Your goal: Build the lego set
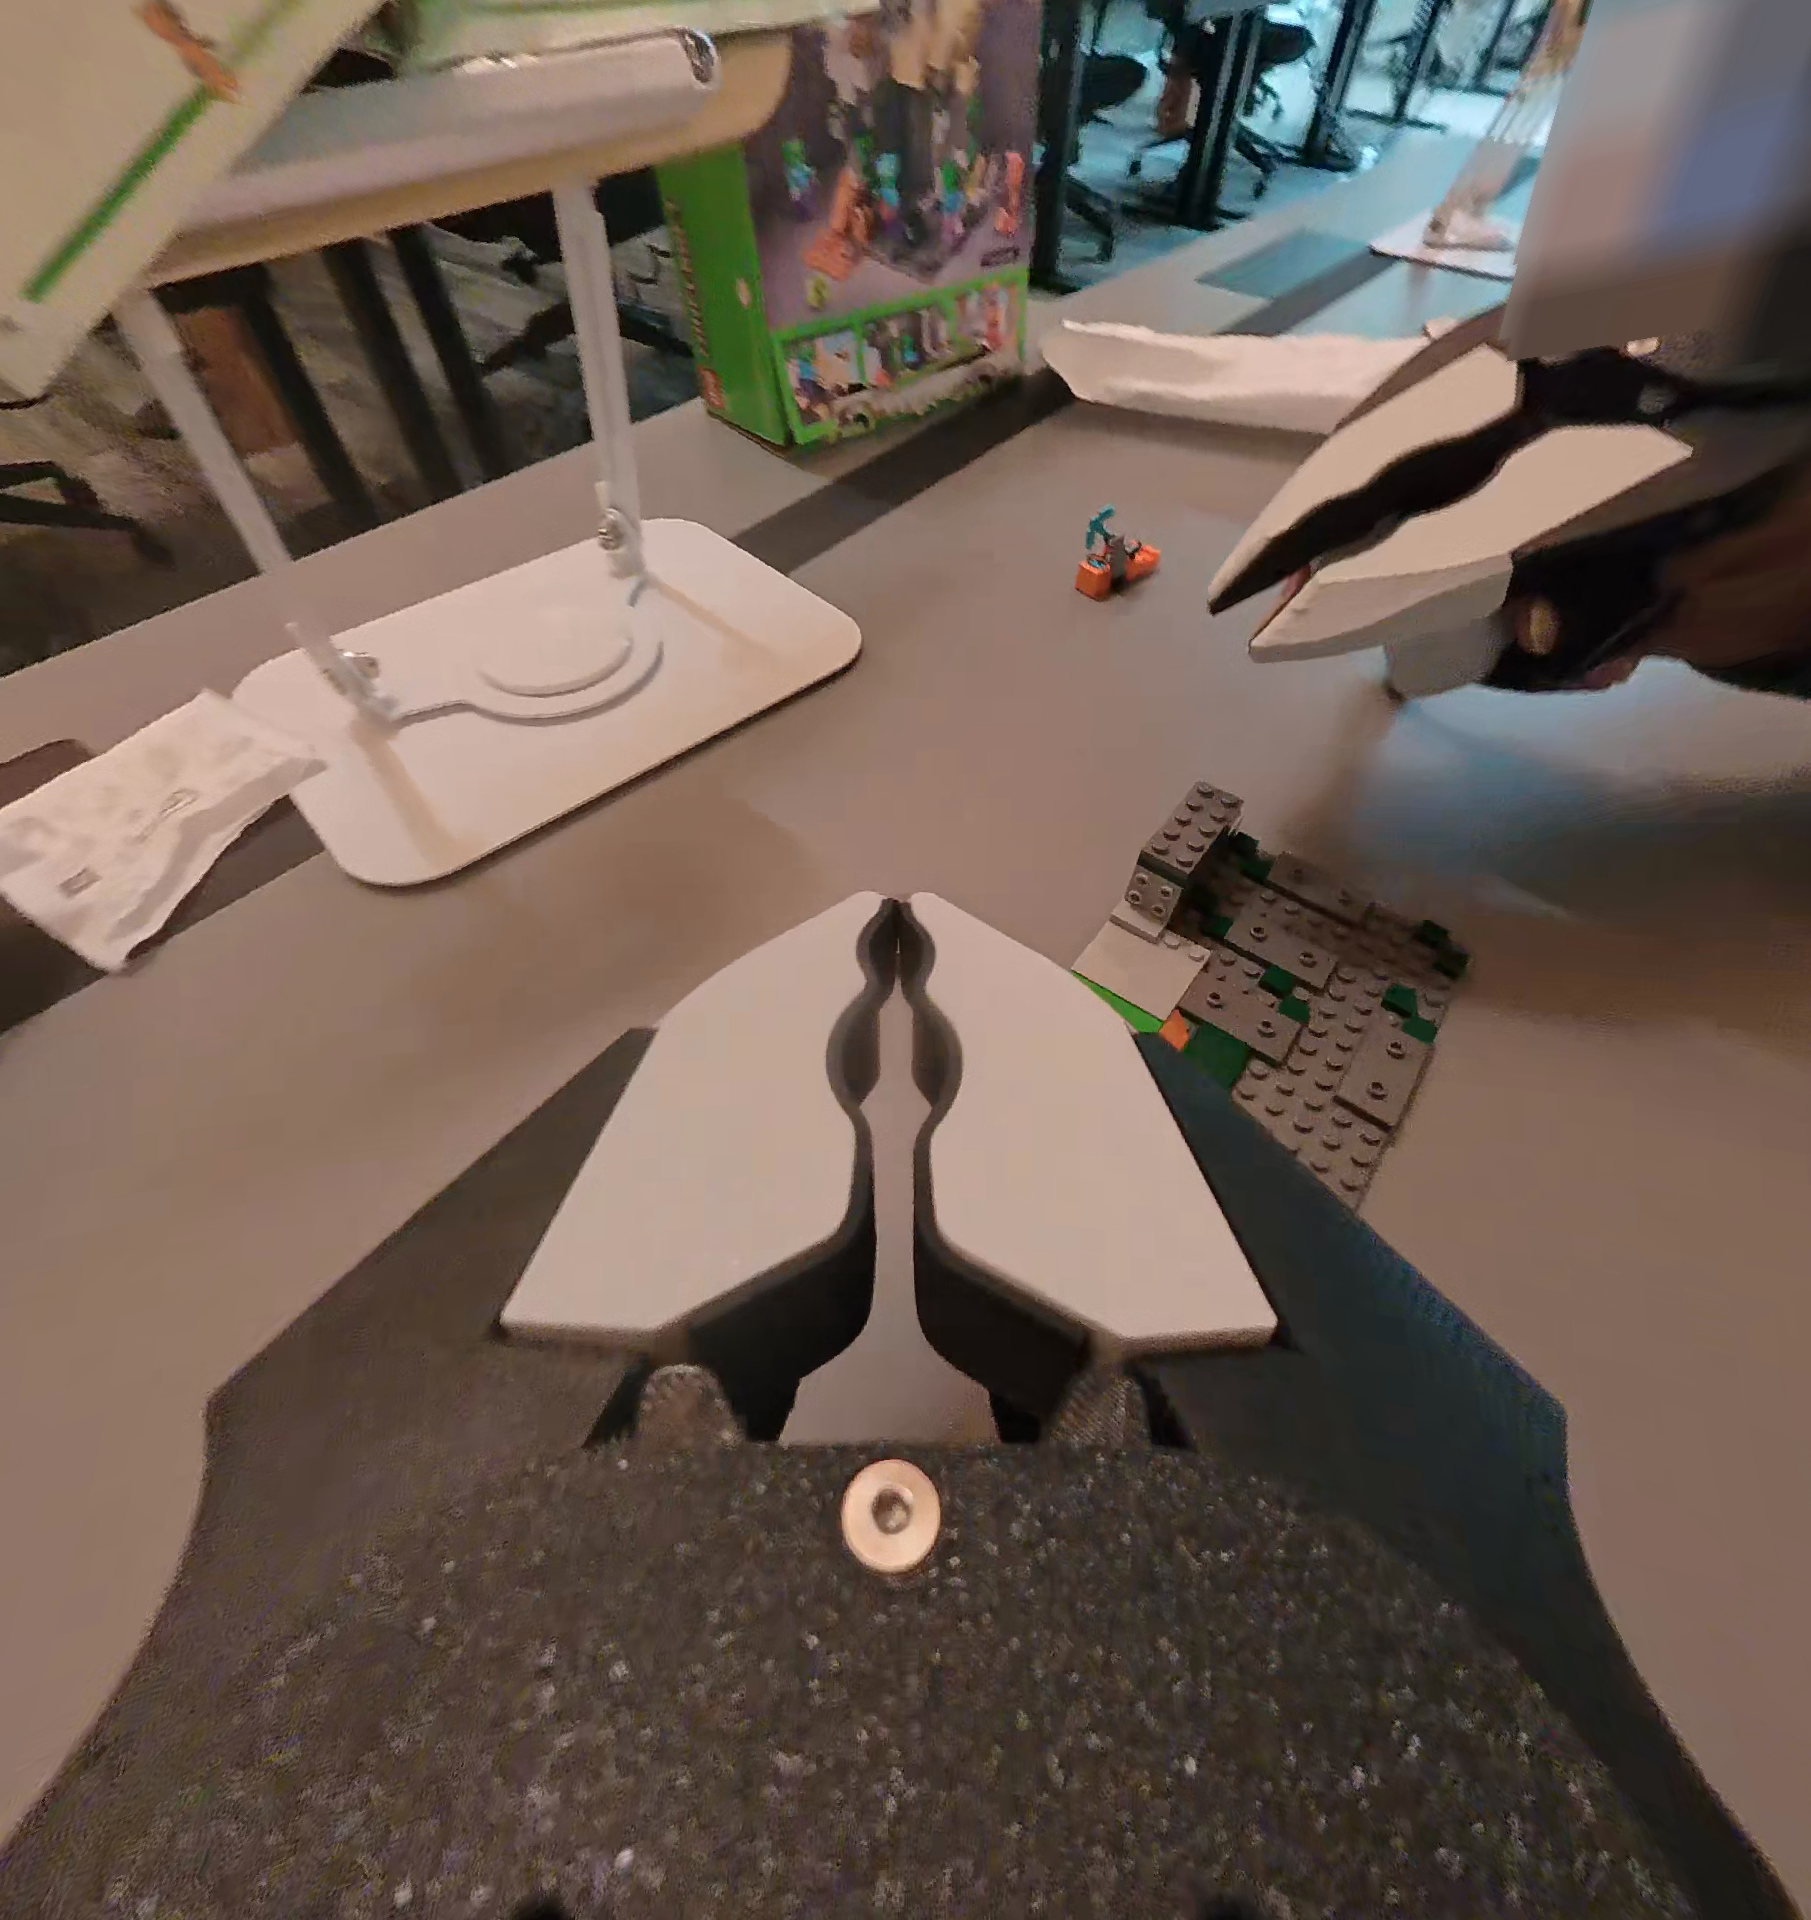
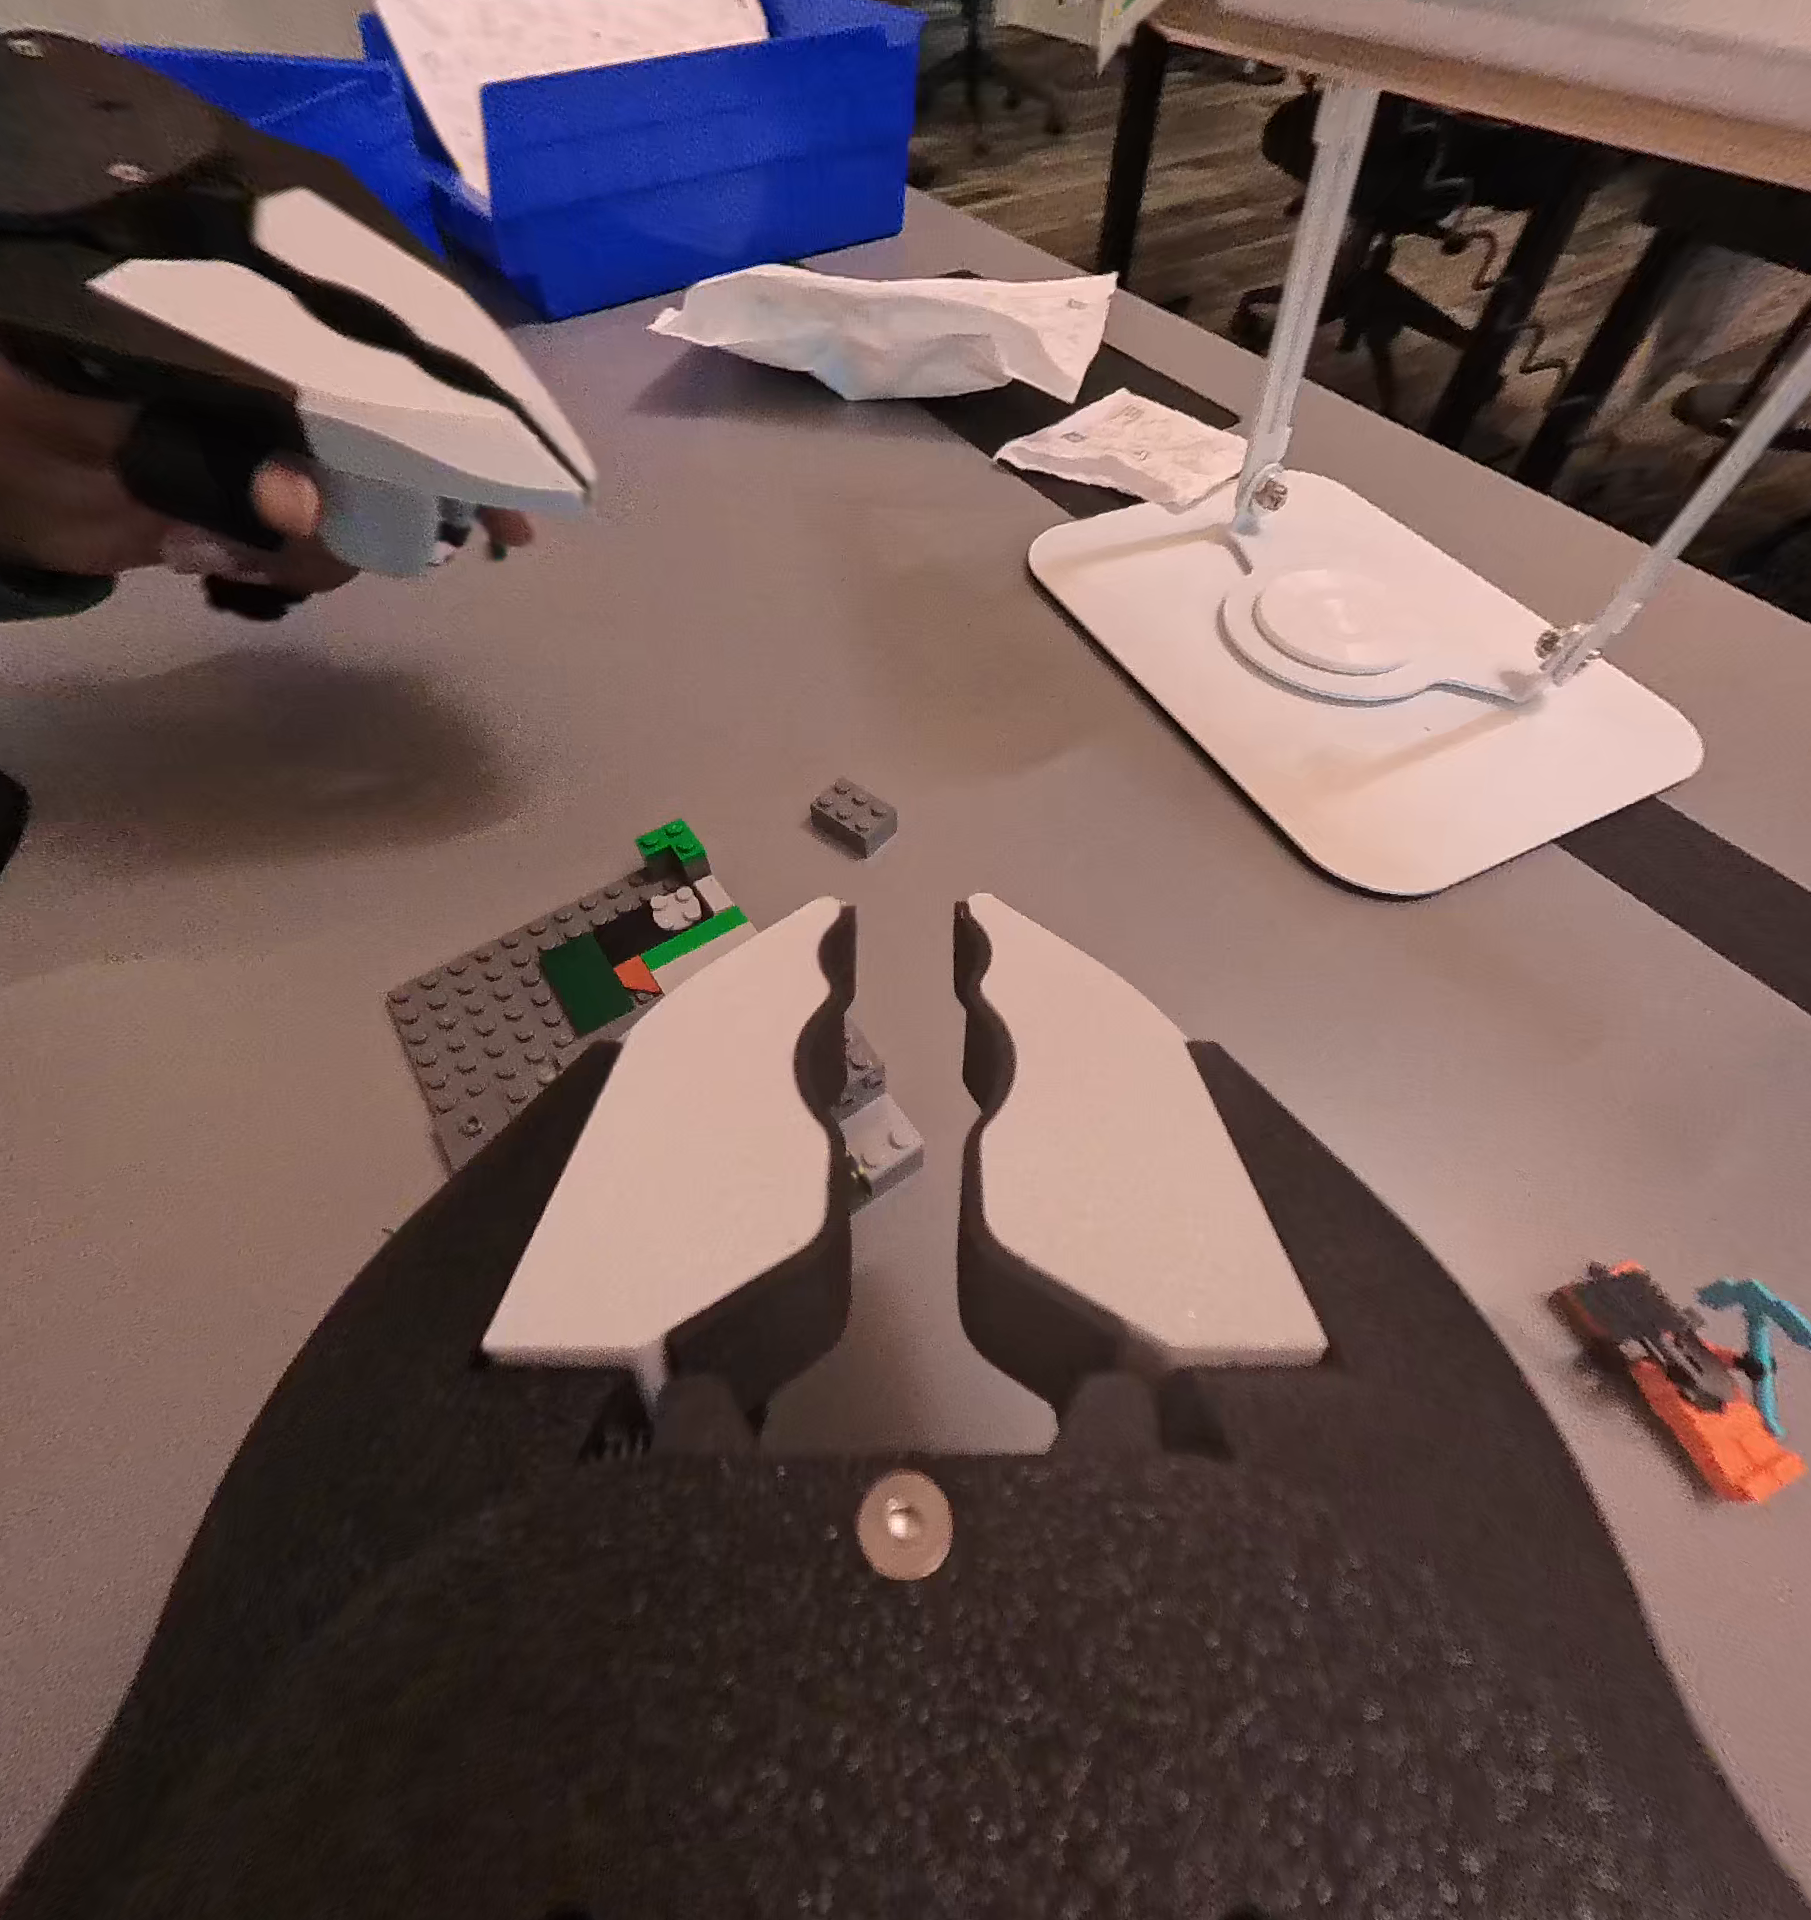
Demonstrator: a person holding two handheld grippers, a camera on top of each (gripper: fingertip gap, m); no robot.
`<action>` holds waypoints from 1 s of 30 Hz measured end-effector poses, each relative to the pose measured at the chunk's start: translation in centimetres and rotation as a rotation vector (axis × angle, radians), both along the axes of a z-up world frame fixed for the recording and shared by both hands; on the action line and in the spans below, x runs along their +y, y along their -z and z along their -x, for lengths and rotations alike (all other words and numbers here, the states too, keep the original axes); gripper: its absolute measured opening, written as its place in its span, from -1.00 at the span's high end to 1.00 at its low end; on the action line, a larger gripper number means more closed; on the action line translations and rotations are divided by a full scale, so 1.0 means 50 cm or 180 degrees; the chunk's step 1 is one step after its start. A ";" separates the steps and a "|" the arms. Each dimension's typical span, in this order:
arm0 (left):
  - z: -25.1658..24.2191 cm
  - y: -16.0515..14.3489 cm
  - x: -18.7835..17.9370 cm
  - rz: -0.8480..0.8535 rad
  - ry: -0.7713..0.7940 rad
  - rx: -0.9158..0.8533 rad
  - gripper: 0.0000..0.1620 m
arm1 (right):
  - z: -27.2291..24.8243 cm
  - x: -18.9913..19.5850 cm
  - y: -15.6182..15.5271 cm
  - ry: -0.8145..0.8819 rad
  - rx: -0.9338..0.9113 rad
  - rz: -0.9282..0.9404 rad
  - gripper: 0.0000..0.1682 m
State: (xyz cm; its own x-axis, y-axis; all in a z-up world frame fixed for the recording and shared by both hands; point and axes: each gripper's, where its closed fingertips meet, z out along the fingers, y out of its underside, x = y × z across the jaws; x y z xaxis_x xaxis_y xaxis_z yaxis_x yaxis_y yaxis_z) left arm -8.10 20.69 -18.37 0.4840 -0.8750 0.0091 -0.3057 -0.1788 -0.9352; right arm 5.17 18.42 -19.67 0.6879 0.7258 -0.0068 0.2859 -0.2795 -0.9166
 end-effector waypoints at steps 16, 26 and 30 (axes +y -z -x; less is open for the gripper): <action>0.162 -0.051 -0.076 -0.0088 -0.1156 -0.0383 1.00 | 0.047 -0.031 0.012 0.0589 0.0014 0.0050 1.00; 0.298 -0.146 -0.134 -0.0360 -0.1649 -0.0444 1.00 | 0.090 -0.059 0.001 0.0523 0.0104 -0.0153 1.00; 0.416 -0.189 -0.149 -0.0352 -0.1971 -0.0299 1.00 | 0.101 -0.067 0.006 0.0396 0.0080 -0.0192 1.00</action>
